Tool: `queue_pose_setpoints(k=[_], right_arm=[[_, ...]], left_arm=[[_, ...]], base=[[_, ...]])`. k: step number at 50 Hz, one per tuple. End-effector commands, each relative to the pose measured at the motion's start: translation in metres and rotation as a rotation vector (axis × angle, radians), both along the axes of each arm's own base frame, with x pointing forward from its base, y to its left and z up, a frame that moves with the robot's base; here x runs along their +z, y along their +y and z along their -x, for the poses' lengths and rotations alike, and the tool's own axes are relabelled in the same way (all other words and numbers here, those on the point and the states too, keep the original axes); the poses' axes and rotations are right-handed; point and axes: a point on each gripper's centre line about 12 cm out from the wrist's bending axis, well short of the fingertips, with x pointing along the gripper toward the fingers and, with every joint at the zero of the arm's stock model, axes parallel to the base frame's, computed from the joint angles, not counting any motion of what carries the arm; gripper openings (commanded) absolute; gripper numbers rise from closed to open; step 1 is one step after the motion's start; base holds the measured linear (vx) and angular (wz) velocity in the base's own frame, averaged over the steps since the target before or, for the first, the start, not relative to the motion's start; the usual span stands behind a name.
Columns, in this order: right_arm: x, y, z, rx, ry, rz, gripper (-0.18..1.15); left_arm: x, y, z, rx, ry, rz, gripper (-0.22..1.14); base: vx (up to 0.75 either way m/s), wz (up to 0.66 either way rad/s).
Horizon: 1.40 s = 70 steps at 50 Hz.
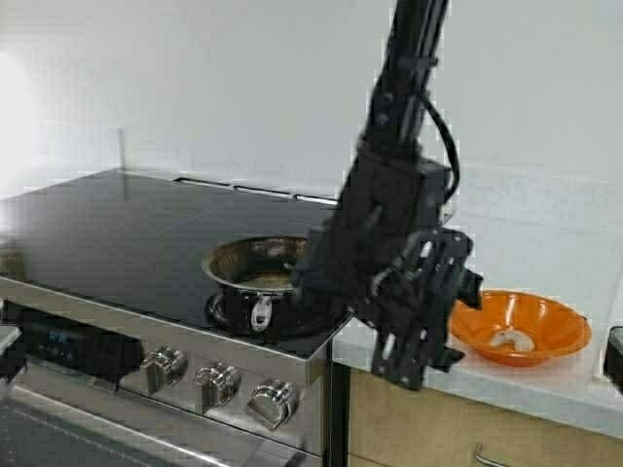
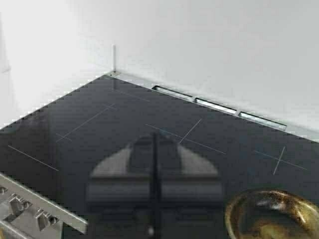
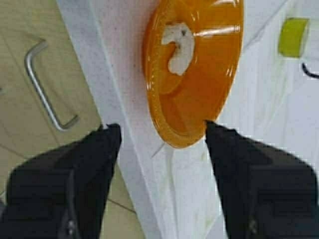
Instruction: Add oil to the pan and cook the shrimp and serve it
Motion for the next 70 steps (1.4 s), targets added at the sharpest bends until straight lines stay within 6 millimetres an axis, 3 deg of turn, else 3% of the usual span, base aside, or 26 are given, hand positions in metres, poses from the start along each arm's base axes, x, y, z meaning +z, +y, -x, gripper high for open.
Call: queue_pose_setpoints(k=[1, 13, 40, 49, 62, 70], right_arm=[[-0.002, -0.001, -0.001, 0.014, -0.028, -0.003, 0.88], [-0.021, -0.014, -0.005, 0.010, -0.029, 0.046, 0.87], [-0.031, -0.030, -0.043, -0.035, -0.054, 0.041, 0.81], [-0.033, -0.027, -0.045, -0.025, -0.041, 0.024, 0.60], [-0.039, -0.022, -0.047, -0.021, -0.029, 0.014, 0.00], [-0.037, -0.020, -0.048, -0.021, -0.029, 0.016, 0.06]], left_arm=[[0.004, 0.000, -0.001, 0.002, -0.011, 0.000, 0.03], [0.002, 0.000, -0.001, 0.002, -0.008, 0.002, 0.03], [0.001, 0.000, -0.001, 0.002, -0.003, 0.002, 0.03], [0.001, 0.000, -0.001, 0.002, -0.005, 0.002, 0.03], [0.001, 0.000, -0.001, 0.002, -0.005, 0.000, 0.03], [0.001, 0.000, -0.001, 0.002, -0.005, 0.002, 0.03]], base=[[0.00, 0.00], [0.00, 0.00], [0.00, 0.00], [0.00, 0.00], [0.00, 0.00], [0.00, 0.00]])
